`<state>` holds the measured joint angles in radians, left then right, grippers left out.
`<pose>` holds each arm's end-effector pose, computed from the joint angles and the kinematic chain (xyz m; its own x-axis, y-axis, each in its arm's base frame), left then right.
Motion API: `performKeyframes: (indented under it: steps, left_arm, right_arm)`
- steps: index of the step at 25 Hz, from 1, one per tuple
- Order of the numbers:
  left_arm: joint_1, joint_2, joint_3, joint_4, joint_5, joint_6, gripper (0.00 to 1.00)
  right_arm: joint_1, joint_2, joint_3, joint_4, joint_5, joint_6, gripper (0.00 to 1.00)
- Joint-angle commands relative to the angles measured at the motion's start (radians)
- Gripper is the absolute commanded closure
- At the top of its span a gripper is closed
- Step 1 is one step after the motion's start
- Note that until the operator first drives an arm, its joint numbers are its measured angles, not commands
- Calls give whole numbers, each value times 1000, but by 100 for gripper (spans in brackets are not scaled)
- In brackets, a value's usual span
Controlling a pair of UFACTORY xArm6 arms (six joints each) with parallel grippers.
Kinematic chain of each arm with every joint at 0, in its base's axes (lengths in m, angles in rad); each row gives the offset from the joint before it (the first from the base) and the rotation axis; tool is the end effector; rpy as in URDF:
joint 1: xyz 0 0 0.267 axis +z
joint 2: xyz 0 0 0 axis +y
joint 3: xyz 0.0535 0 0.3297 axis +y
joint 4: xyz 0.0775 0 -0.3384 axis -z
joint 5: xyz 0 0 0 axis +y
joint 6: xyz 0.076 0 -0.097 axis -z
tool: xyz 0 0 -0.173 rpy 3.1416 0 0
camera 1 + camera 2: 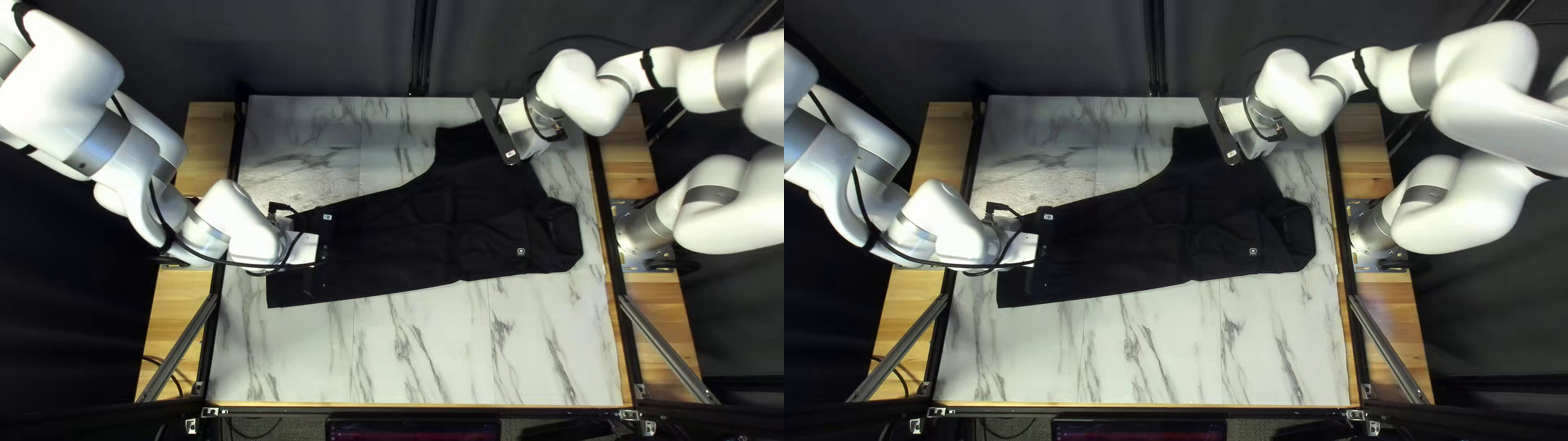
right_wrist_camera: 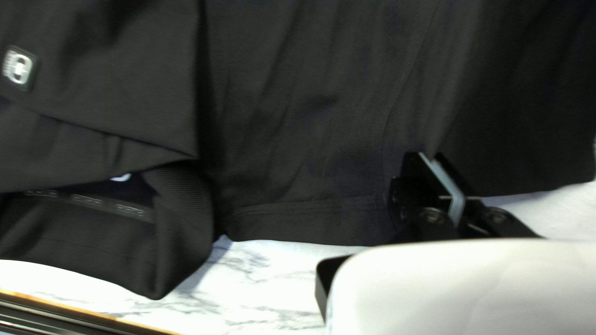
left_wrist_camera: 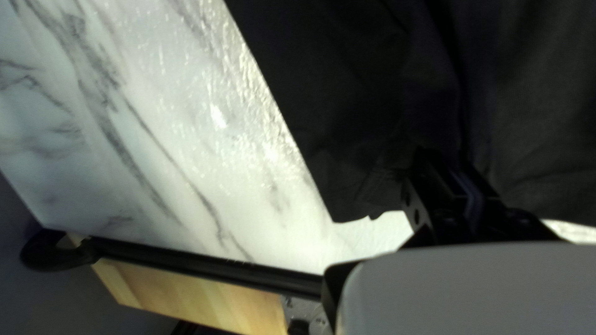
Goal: Fold t-shirt
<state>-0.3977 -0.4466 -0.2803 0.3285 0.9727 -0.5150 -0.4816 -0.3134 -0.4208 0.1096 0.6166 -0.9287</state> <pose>0.2105 -0.0253 0.1121 0.9890 -0.0813 -0.1236 -0.1169 -0.9414 -0.3163 0.3071 -0.1489 0.1390 0.9268 0.3535 0.1270 0.3503 -0.9354 0.0474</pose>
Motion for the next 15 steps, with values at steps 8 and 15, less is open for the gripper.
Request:
performKeyframes:
  steps: [8, 15]
  left_arm:
    - [-29, -144, 6, -19, 172, -9, 100]
    - [-40, -166, 14, -20, 195, -36, 100]
  right_arm:
    - [34, -195, 111, -56, 27, 114, 100]
    - [73, -272, 160, -87, 30, 191, 100]
